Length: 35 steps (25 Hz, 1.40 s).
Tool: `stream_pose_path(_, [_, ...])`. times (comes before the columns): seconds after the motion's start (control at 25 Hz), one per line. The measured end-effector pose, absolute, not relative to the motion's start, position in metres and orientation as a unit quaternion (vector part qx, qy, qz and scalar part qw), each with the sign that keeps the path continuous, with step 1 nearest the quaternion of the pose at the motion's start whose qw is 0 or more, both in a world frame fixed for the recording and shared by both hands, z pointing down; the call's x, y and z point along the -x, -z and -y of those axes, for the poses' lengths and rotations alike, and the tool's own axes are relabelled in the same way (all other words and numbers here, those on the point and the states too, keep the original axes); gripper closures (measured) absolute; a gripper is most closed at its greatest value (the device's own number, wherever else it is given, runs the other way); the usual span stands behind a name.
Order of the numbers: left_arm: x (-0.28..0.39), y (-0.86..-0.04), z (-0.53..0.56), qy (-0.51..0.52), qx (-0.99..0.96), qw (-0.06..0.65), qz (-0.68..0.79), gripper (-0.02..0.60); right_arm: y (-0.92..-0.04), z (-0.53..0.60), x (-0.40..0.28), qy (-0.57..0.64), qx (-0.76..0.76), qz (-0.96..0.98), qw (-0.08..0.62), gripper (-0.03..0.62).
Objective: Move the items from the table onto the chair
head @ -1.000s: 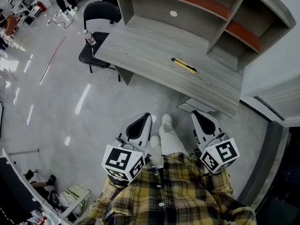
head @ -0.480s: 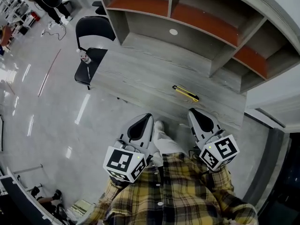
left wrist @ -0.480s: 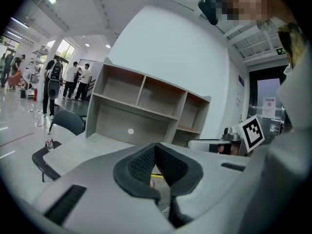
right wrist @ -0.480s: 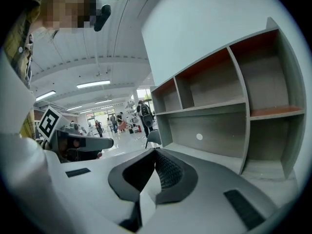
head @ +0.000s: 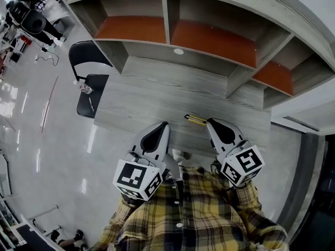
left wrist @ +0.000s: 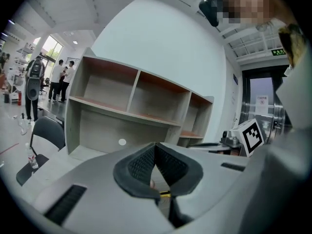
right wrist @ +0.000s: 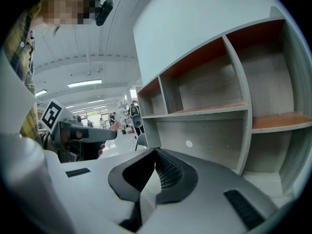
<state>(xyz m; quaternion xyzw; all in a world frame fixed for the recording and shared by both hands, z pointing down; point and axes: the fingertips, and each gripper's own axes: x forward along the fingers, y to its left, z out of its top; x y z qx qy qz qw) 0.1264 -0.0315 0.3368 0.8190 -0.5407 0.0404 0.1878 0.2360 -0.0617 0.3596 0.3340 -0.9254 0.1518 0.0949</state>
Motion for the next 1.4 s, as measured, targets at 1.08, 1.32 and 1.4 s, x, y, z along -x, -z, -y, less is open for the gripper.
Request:
stream_pose_path(1.08, [-0.132, -0.362, 0.087, -0.088, -0.864, 0.22, 0.445, 0.577, -0.482, 0.094, -0.25, -0.178, -0.279, 0.892, 0.308, 0.463])
stream_pose_path(1.32, [-0.11, -0.375, 0.075, -0.1, -0.839, 0.235, 0.48, 0.577, -0.542, 0.095, -0.238, -0.159, -0.192, 0.888, 0.387, 0.421])
stream_pose_path(1.4, [-0.104, -0.379, 0.069, -0.104, -0.83, 0.243, 0.492, 0.577, -0.56, 0.095, -0.235, -0.156, -0.165, 0.884, 0.409, 0.416])
